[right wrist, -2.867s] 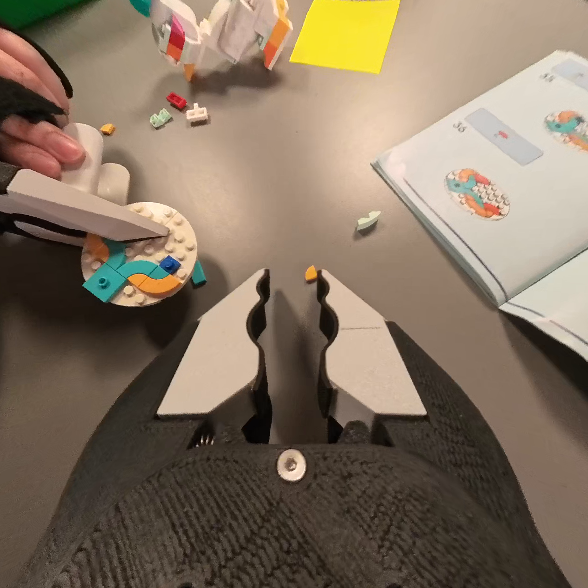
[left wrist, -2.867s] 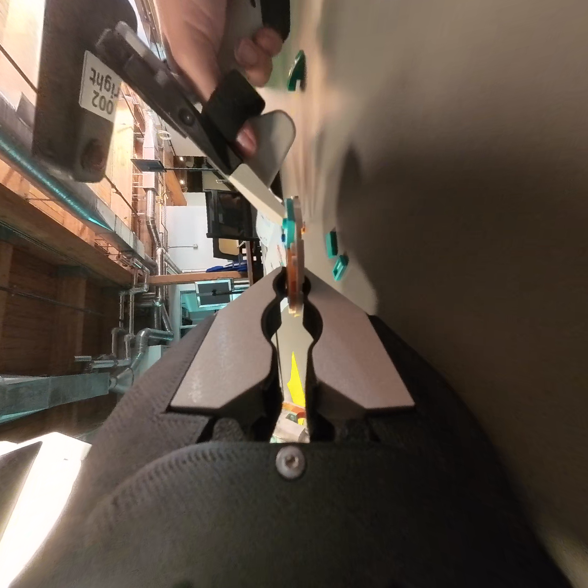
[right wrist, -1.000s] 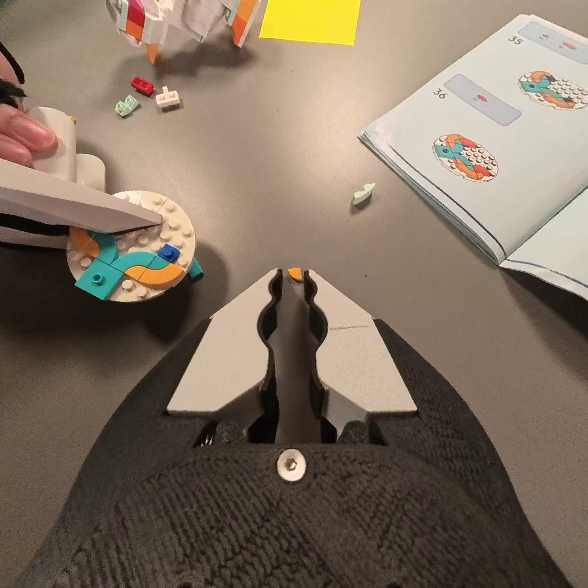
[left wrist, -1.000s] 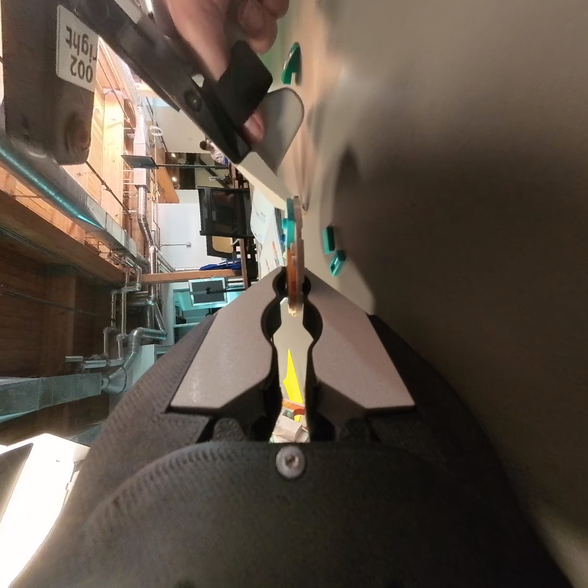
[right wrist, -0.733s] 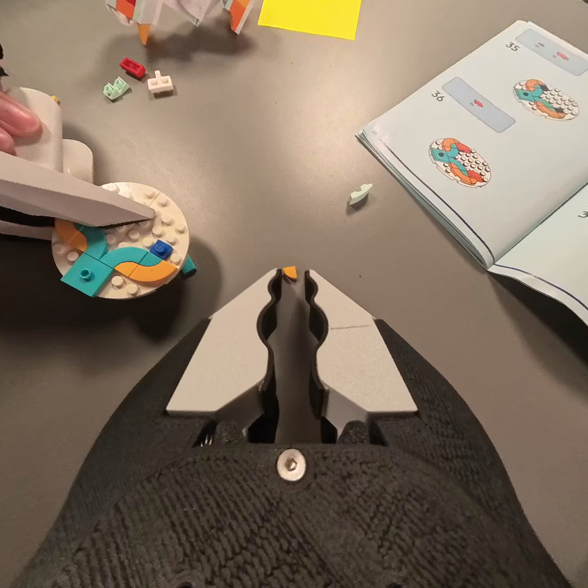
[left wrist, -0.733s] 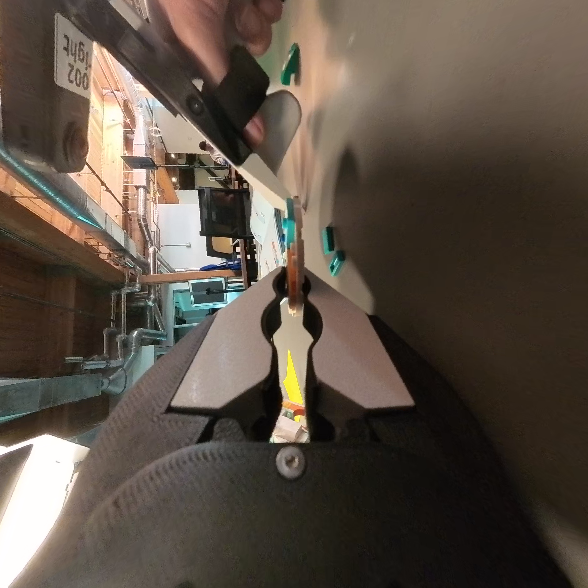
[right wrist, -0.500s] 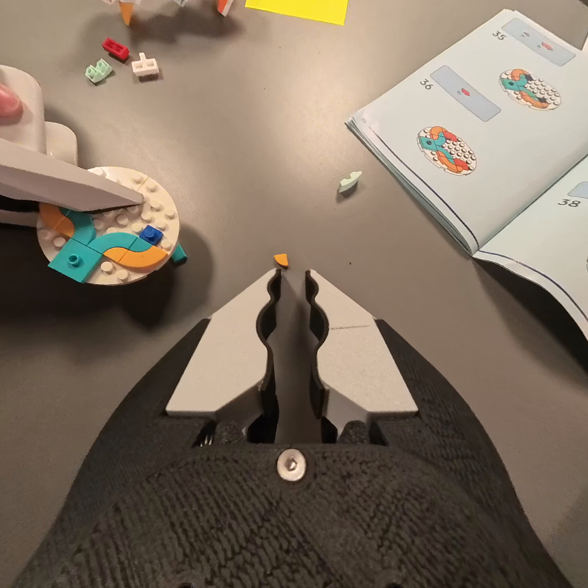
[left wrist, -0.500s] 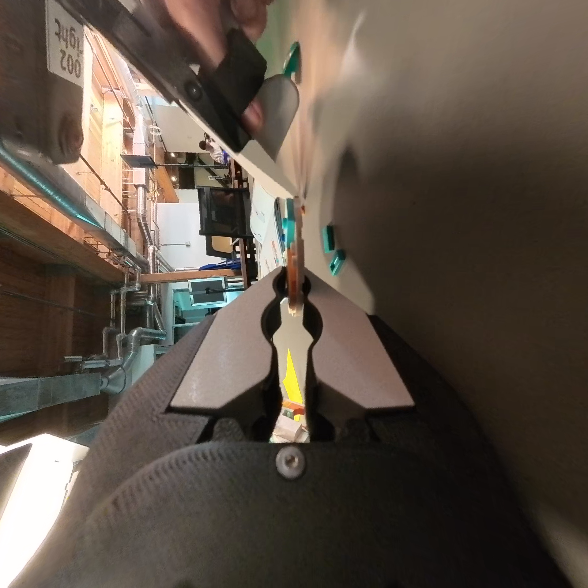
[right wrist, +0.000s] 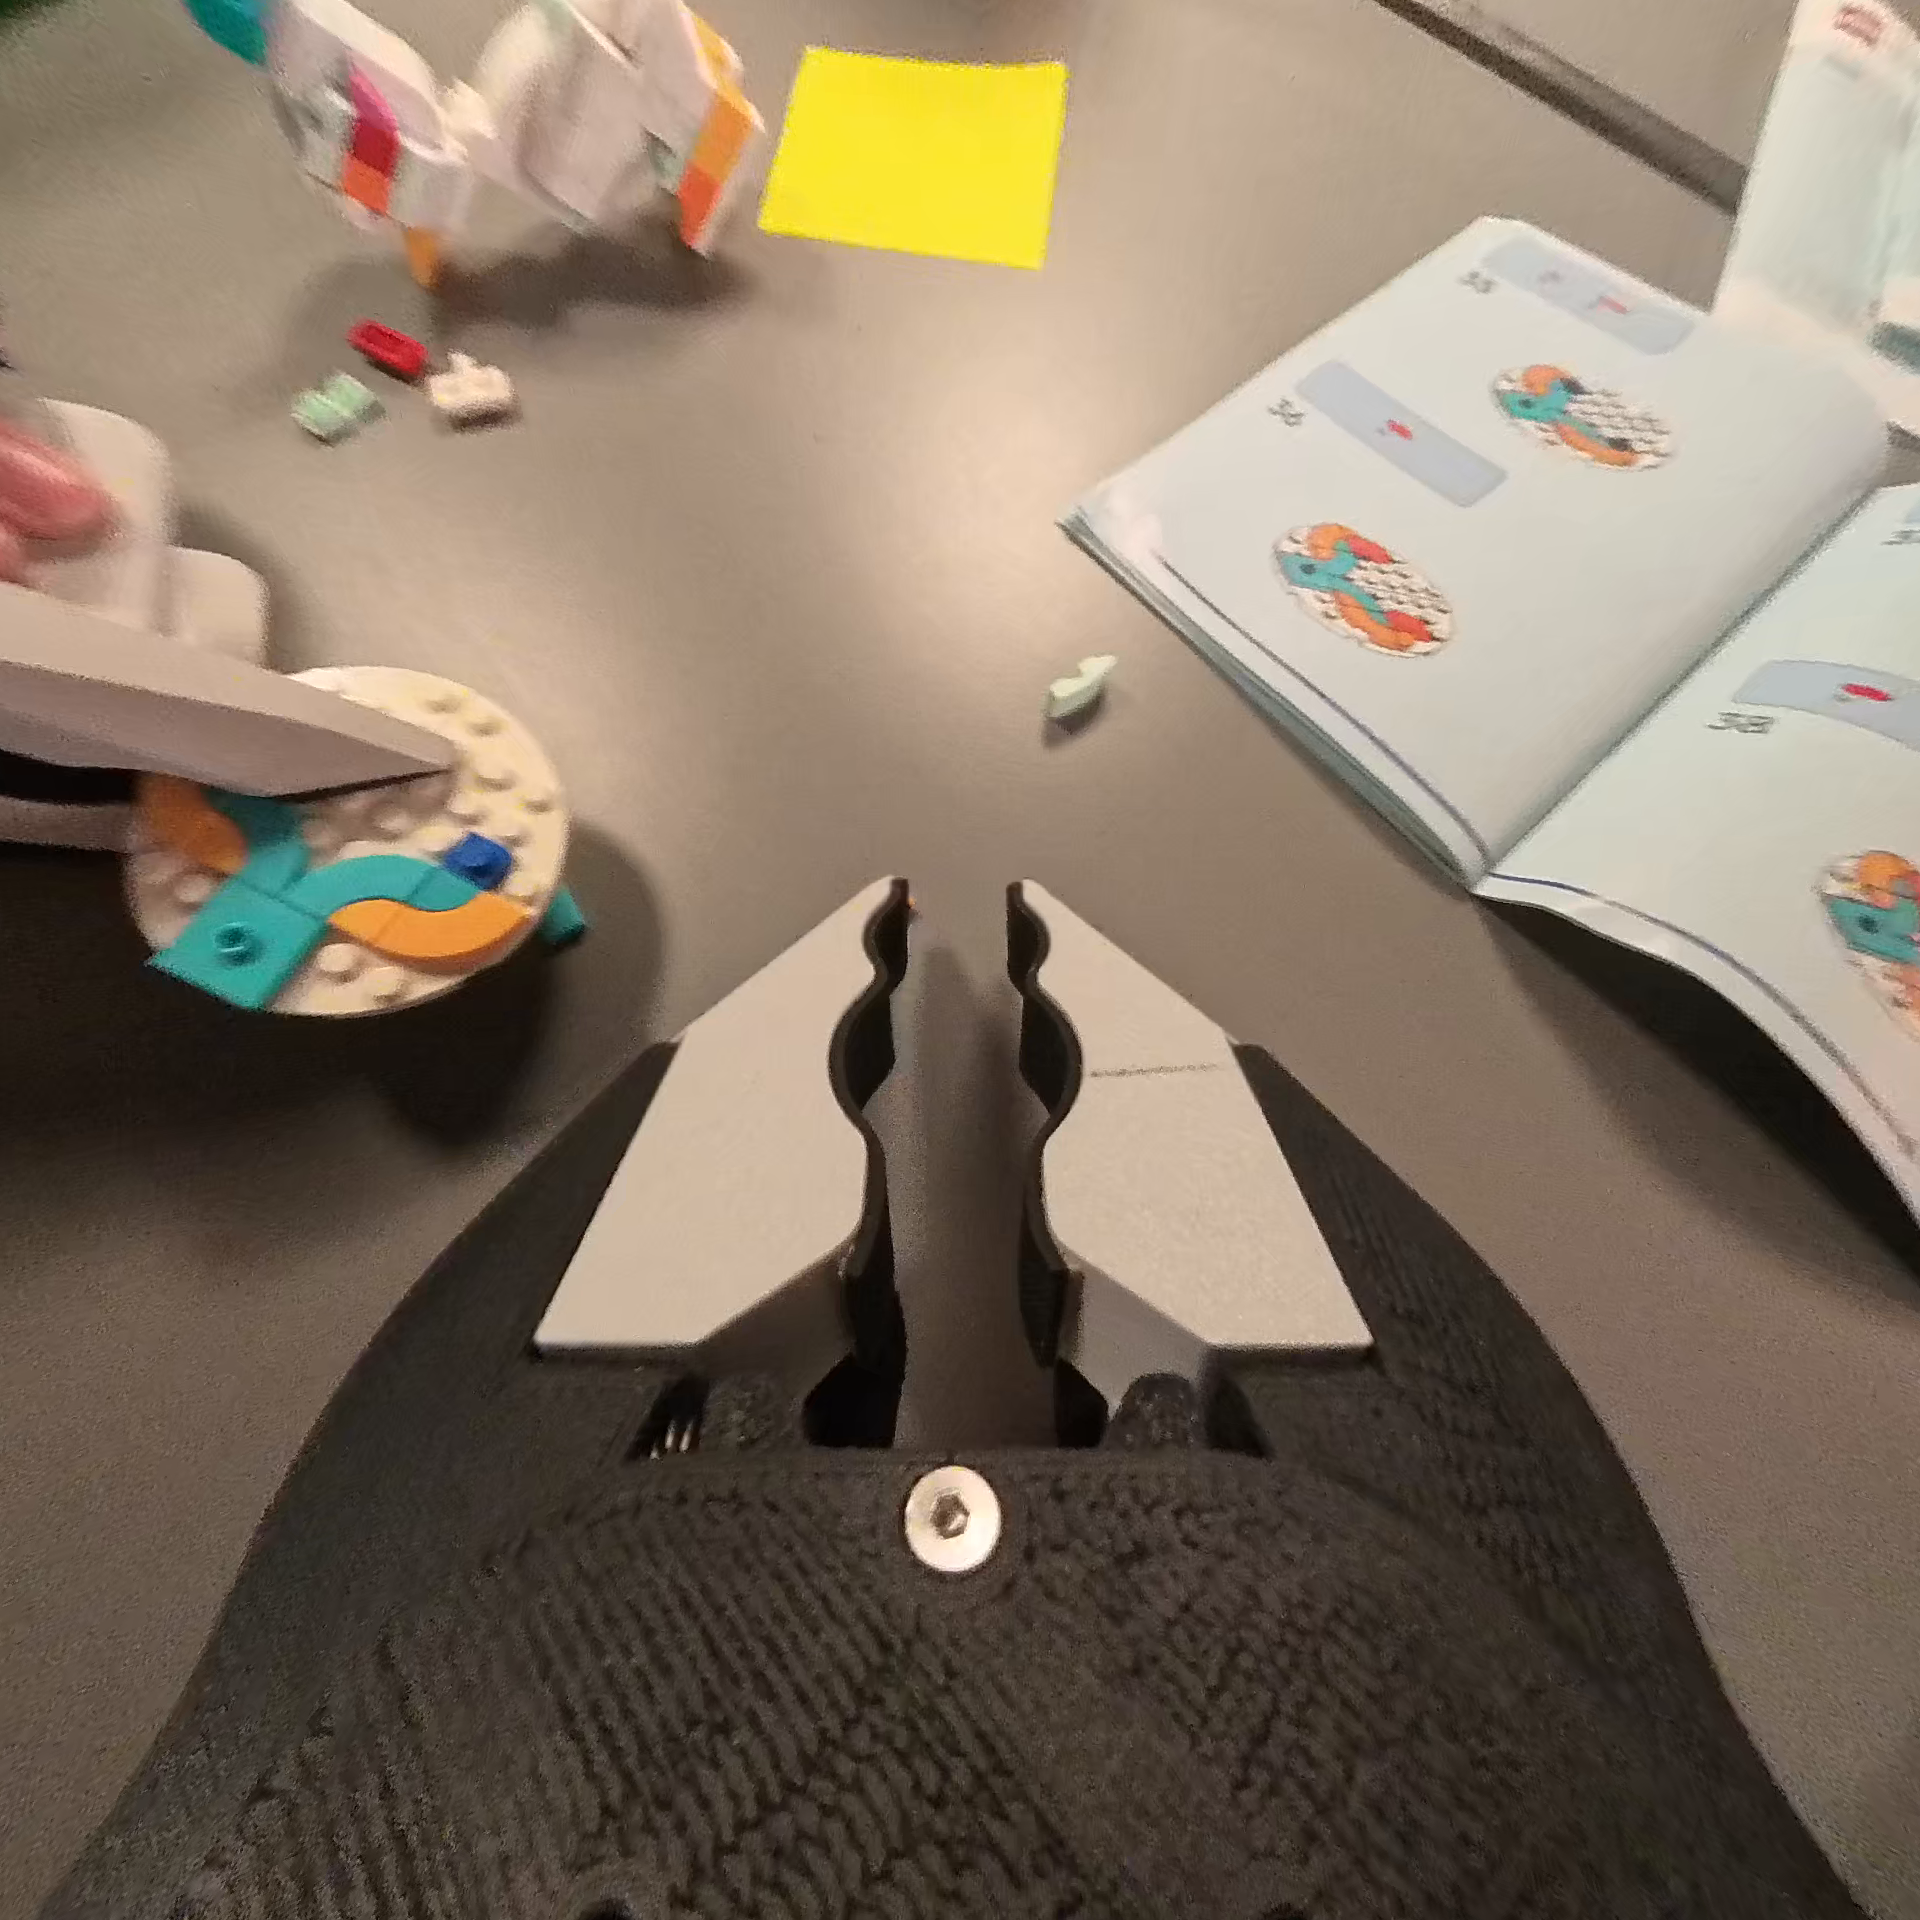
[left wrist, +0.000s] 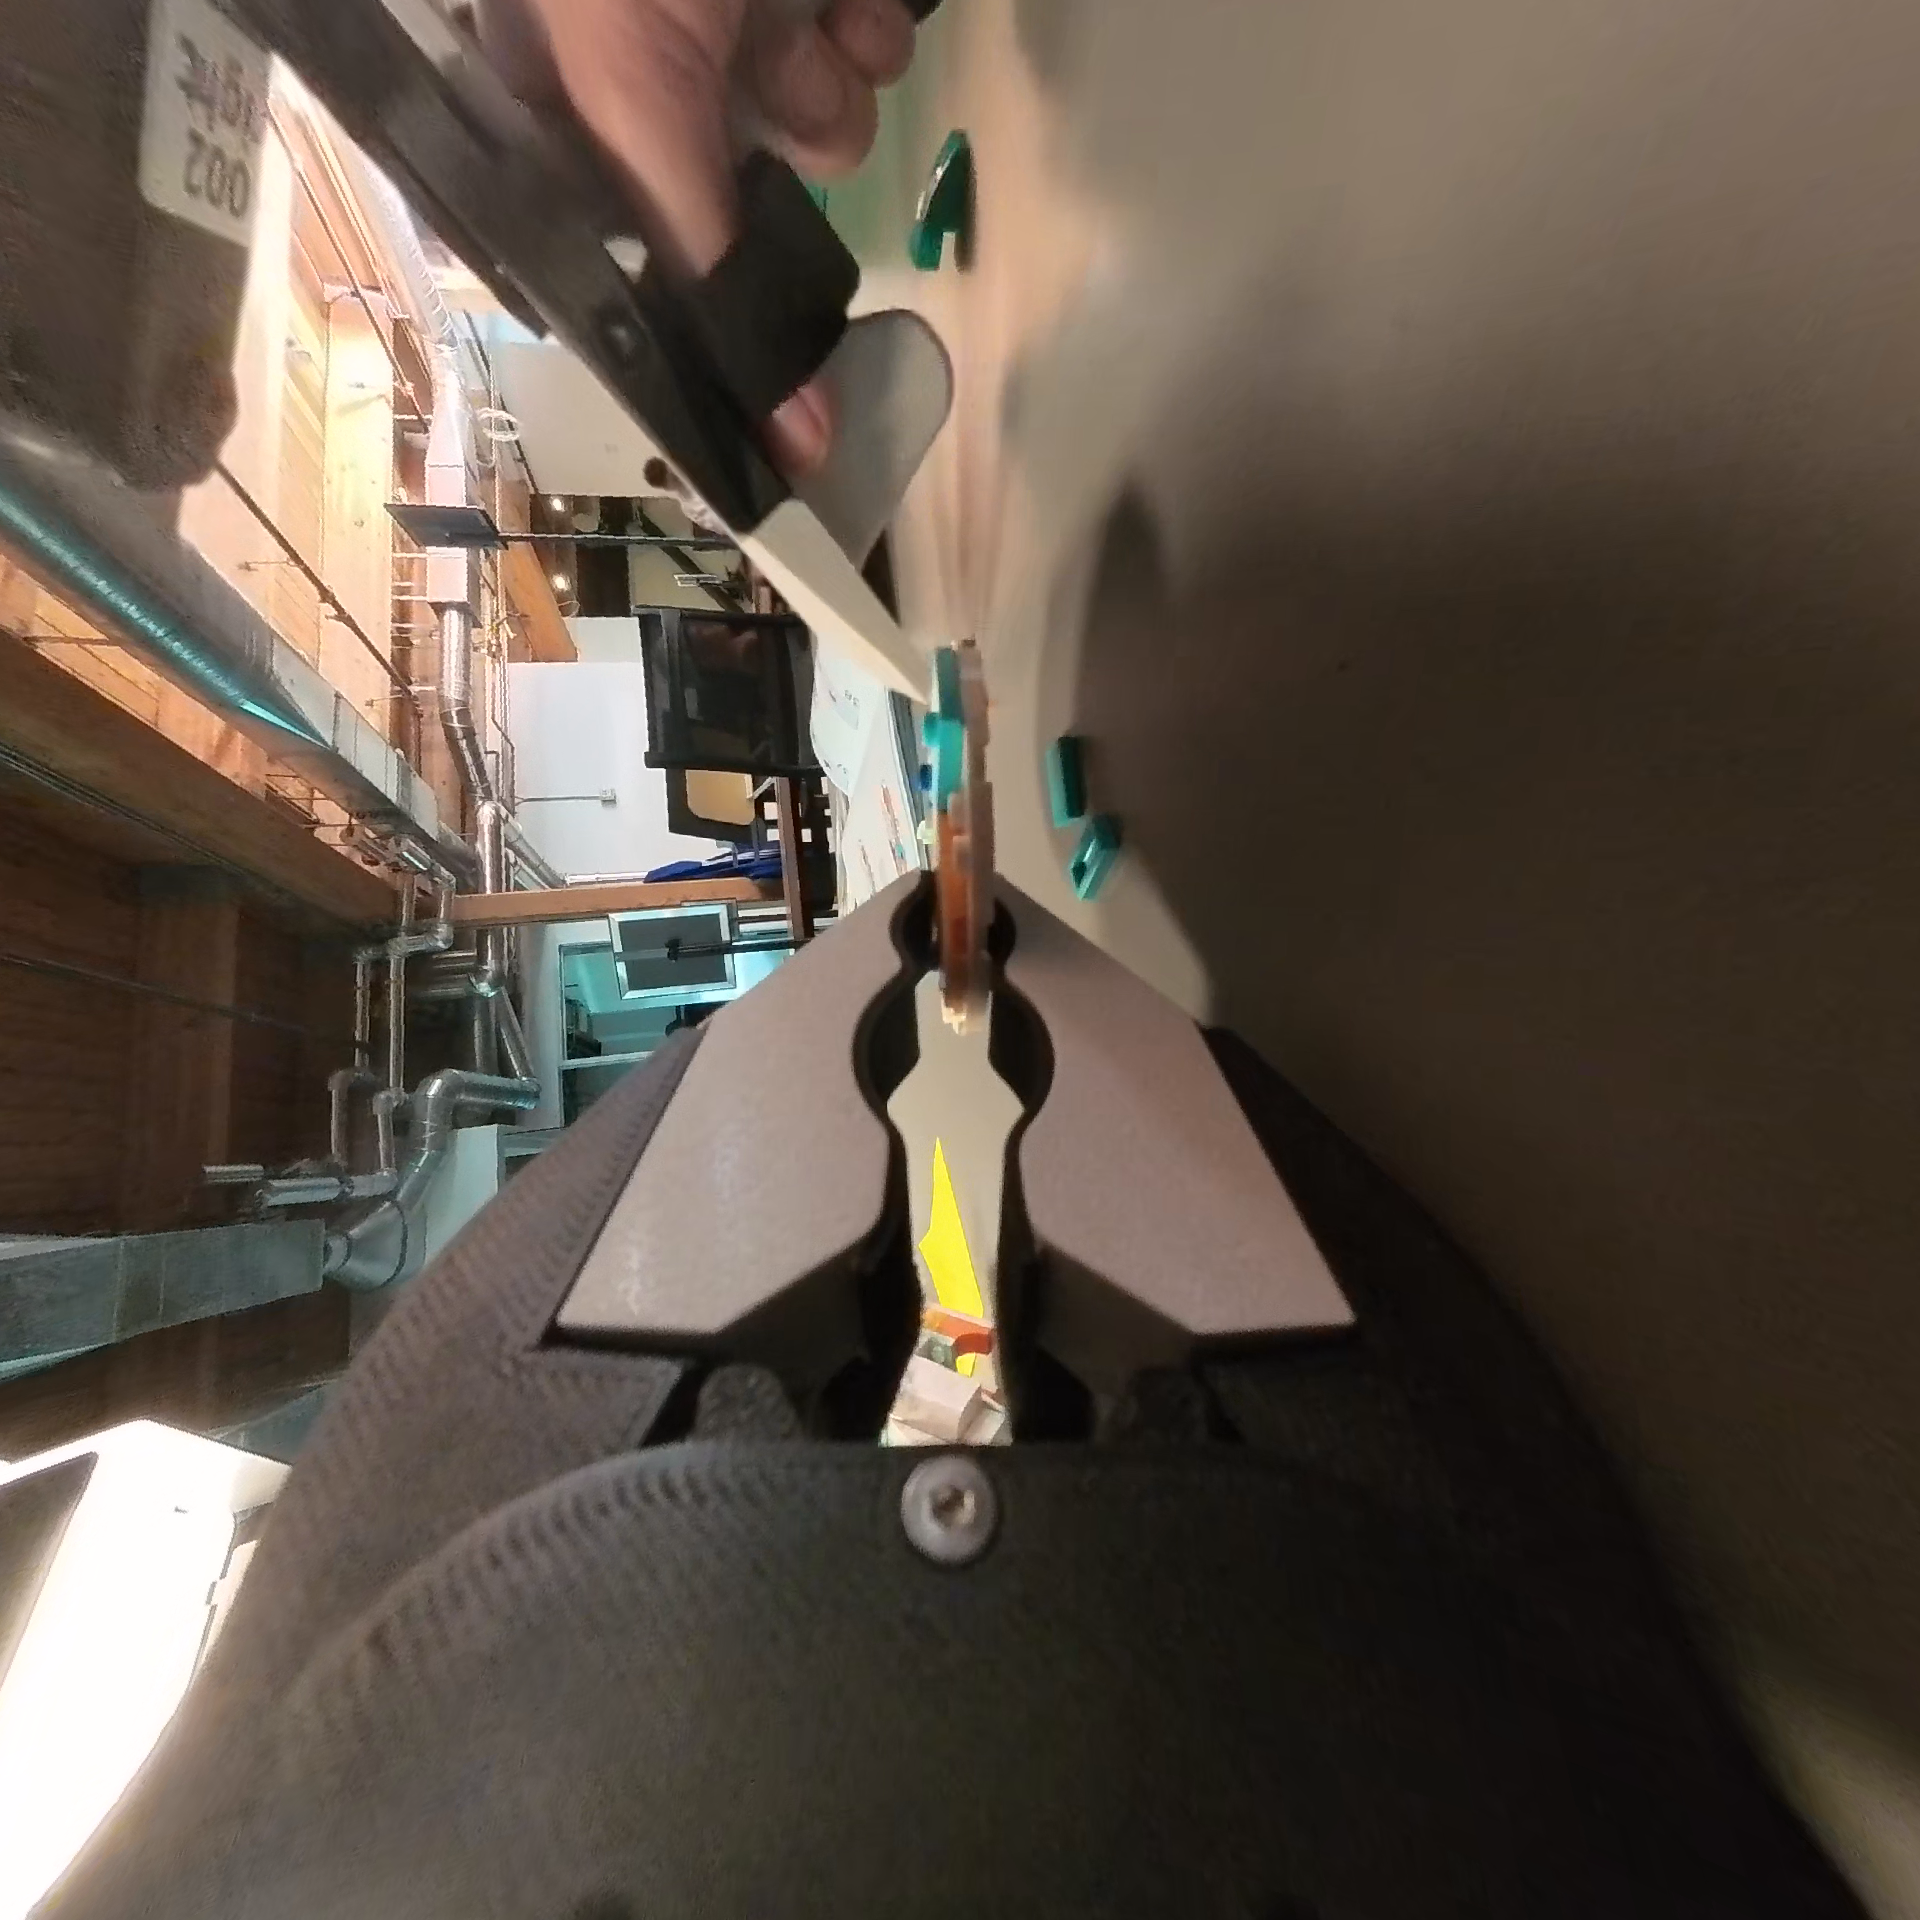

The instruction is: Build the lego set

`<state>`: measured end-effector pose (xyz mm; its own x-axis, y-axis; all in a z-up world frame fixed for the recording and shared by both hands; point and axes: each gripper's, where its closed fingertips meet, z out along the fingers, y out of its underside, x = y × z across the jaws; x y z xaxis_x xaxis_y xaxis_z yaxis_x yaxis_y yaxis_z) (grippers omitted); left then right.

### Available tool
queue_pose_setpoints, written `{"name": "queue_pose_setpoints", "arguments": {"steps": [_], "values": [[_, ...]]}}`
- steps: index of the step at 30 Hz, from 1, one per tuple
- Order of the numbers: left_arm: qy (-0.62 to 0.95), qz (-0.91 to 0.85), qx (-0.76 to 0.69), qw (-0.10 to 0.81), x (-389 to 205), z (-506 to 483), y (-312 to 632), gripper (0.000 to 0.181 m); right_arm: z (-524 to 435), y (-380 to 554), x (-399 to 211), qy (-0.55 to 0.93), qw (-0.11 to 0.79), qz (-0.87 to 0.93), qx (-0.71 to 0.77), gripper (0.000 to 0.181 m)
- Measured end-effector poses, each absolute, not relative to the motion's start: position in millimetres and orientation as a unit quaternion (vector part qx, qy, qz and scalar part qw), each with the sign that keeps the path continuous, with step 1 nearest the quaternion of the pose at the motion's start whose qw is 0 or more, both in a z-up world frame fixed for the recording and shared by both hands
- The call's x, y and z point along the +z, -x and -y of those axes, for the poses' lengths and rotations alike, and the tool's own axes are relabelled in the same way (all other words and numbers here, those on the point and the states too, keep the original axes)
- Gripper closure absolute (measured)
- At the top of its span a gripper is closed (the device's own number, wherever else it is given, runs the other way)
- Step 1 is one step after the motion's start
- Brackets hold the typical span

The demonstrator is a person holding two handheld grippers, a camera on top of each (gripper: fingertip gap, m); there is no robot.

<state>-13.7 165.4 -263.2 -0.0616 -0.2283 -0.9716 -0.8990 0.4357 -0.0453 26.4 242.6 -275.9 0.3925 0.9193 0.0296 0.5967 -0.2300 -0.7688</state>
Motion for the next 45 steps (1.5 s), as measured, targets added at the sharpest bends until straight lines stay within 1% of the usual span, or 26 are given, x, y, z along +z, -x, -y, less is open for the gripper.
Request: {"name": "queue_pose_setpoints", "arguments": {"steps": [2, 5, 9, 18, 24, 32, 35, 37, 42, 45], "values": [[0.43, -0.657, 0.313, 0.535, -263, -165, 14, 0.176, -234, -25, -278, 0.751, 0.339, 0.508, 0.25, 0.164], [0.428, -0.658, 0.312, 0.535, -263, -165, 13, 0.176, -227, -24, -286, 0.75, 0.319, 0.521, 0.252, 0.164], [0.428, -0.658, 0.313, 0.535, -263, -164, 14, 0.176, -226, -19, -286, 0.746, 0.322, 0.527, 0.249, 0.167], [0.429, -0.658, 0.313, 0.534, -263, -164, 14, 0.176, -230, -19, -286, 0.742, 0.331, 0.529, 0.243, 0.166], [0.429, -0.659, 0.313, 0.533, -264, -164, 14, 0.176, -230, -18, -286, 0.742, 0.333, 0.531, 0.24, 0.169], [0.43, -0.659, 0.311, 0.533, -264, -164, 14, 0.176, -223, -17, -286, 0.738, 0.319, 0.535, 0.259, 0.165], [0.431, -0.659, 0.311, 0.533, -265, -165, 15, 0.176, -214, -16, -286, 0.727, 0.302, 0.554, 0.272, 0.168], [0.431, -0.659, 0.31, 0.533, -265, -165, 14, 0.176, -217, -16, -285, 0.717, 0.313, 0.565, 0.263, 0.169], [0.43, -0.659, 0.31, 0.533, -265, -165, 14, 0.176, -224, -16, -284, 0.671, 0.339, 0.613, 0.244, 0.165], [0.43, -0.66, 0.31, 0.533, -265, -165, 14, 0.176, -224, -16, -285, 0.658, 0.331, 0.627, 0.253, 0.163]]}}
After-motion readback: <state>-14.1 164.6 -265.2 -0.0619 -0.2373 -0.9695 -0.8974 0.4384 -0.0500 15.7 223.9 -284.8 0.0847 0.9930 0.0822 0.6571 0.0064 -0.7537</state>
